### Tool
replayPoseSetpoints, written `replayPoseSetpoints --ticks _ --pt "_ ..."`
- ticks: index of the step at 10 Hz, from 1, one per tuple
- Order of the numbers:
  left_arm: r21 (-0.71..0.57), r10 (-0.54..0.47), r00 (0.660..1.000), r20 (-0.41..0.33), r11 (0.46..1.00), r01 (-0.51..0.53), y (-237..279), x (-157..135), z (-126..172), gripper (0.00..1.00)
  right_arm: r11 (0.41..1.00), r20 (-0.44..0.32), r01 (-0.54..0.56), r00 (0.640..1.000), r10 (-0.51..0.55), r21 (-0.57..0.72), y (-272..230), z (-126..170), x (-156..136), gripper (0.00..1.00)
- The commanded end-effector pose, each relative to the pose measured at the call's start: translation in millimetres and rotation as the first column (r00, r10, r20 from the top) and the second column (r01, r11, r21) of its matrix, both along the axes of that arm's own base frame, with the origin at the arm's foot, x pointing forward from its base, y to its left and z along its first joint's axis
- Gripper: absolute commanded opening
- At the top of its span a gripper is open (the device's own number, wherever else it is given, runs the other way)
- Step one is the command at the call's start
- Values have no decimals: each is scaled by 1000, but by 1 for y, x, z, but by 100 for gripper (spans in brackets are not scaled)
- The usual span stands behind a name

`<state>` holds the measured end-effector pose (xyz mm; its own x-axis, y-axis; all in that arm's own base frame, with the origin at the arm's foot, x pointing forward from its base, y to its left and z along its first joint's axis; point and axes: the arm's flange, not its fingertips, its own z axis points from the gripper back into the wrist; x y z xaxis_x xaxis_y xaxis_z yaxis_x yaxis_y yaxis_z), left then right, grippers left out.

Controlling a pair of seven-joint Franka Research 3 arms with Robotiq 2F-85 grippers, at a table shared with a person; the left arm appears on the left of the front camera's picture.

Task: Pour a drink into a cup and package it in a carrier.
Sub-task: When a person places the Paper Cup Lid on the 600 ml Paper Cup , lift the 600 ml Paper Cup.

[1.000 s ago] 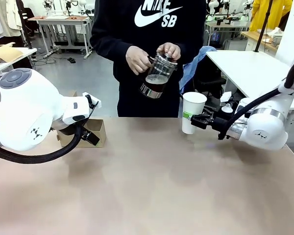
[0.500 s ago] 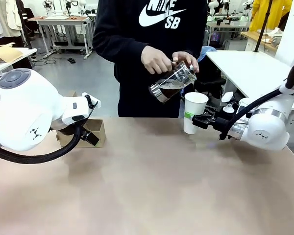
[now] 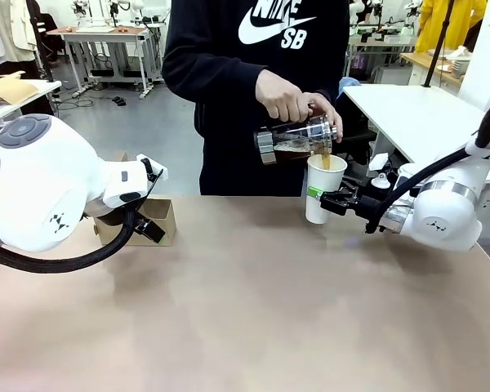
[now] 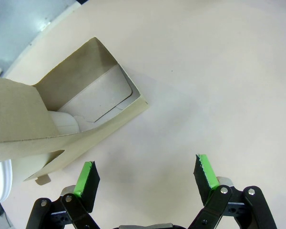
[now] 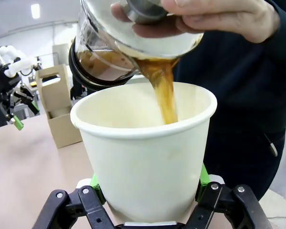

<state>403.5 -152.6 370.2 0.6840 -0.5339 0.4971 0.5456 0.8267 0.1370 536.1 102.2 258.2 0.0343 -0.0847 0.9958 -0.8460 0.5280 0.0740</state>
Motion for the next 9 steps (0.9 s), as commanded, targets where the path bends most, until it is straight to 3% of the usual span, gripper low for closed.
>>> replayPoseSetpoints --ticks 1,9 --pt "-2 0 1000 0 1000 0 1 0 0 100 1000 -1 2 1000 -2 6 2 3 -3 80" --pt "-2 0 1000 0 1000 0 1 0 0 100 1000 -1 2 1000 -2 6 2 3 -3 80"
